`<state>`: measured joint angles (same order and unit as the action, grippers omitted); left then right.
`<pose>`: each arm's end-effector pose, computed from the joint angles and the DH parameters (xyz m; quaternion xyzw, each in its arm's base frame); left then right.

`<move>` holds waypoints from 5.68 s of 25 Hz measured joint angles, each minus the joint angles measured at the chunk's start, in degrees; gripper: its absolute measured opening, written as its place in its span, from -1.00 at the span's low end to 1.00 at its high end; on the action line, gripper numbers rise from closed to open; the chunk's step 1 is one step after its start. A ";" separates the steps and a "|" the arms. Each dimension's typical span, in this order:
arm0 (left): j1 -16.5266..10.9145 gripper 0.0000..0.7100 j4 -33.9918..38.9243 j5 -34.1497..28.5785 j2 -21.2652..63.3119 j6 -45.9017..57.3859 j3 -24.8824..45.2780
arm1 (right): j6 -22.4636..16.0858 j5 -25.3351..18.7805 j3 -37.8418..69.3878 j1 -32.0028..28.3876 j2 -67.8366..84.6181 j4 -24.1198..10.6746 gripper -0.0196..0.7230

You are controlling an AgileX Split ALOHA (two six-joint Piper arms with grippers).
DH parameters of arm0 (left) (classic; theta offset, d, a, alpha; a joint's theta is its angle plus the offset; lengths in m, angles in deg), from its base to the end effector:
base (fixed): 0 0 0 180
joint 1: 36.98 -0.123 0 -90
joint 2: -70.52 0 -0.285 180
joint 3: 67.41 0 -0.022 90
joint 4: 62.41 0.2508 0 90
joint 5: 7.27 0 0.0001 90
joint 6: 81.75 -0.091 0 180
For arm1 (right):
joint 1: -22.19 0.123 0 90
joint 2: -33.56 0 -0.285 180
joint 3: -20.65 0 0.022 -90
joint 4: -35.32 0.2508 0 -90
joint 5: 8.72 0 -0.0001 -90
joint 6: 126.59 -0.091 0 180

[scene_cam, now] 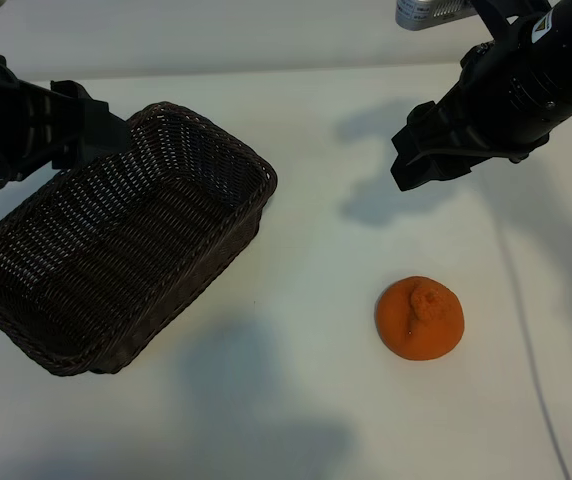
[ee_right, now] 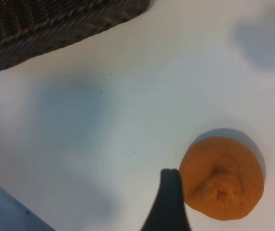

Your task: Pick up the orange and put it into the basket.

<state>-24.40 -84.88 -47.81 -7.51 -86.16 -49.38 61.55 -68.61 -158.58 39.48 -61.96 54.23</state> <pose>0.2445 -0.0777 0.3355 0.0449 0.9147 -0.1978 0.3495 0.2944 0.1184 0.3220 -0.1624 0.9528 0.1718 0.1905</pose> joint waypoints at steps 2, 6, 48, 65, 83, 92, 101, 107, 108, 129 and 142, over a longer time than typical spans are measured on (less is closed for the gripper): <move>0.00 0.66 0.00 0.00 0.00 0.00 0.00 | 0.00 0.00 0.00 0.00 0.00 0.00 0.61; 0.00 0.66 0.00 -0.05 0.00 0.00 0.00 | 0.00 0.00 0.00 0.00 0.00 0.00 0.61; 0.00 0.65 33.81 1.77 19.24 56.84 22.83 | 0.13 0.05 0.00 0.00 0.00 0.06 0.61; 0.00 0.65 42.10 -0.82 15.86 73.48 27.89 | 0.24 0.05 0.00 0.00 0.00 0.06 0.61; 0.00 0.65 37.04 0.37 7.75 74.60 27.89 | 0.56 -1.57 0.00 0.00 0.00 0.27 0.61; 0.00 0.65 36.10 4.21 0.27 74.44 27.89 | 1.19 -2.44 0.00 0.00 0.00 0.27 0.61; 0.00 0.64 34.57 7.99 -7.31 73.62 27.89 | 1.19 -2.56 0.00 0.00 0.00 0.27 0.61; 0.00 0.46 33.70 10.34 -9.04 73.43 27.89 | 1.19 -2.59 0.00 0.00 0.00 0.22 0.61; 0.00 0.33 33.70 10.67 -9.22 73.43 27.89 | 1.19 -2.63 0.00 0.00 0.00 0.22 0.61; 0.00 -0.55 26.07 21.23 -12.89 63.52 27.89 | 1.35 -2.70 0.00 0.00 0.00 0.16 0.61; -4.97 -0.57 12.77 19.92 -3.41 36.84 28.27 | 1.35 -2.55 0.00 0.00 0.00 0.16 0.60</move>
<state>-29.37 -72.11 -27.89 -10.92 -49.32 -21.11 62.91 -71.16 -158.58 39.48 -61.96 54.40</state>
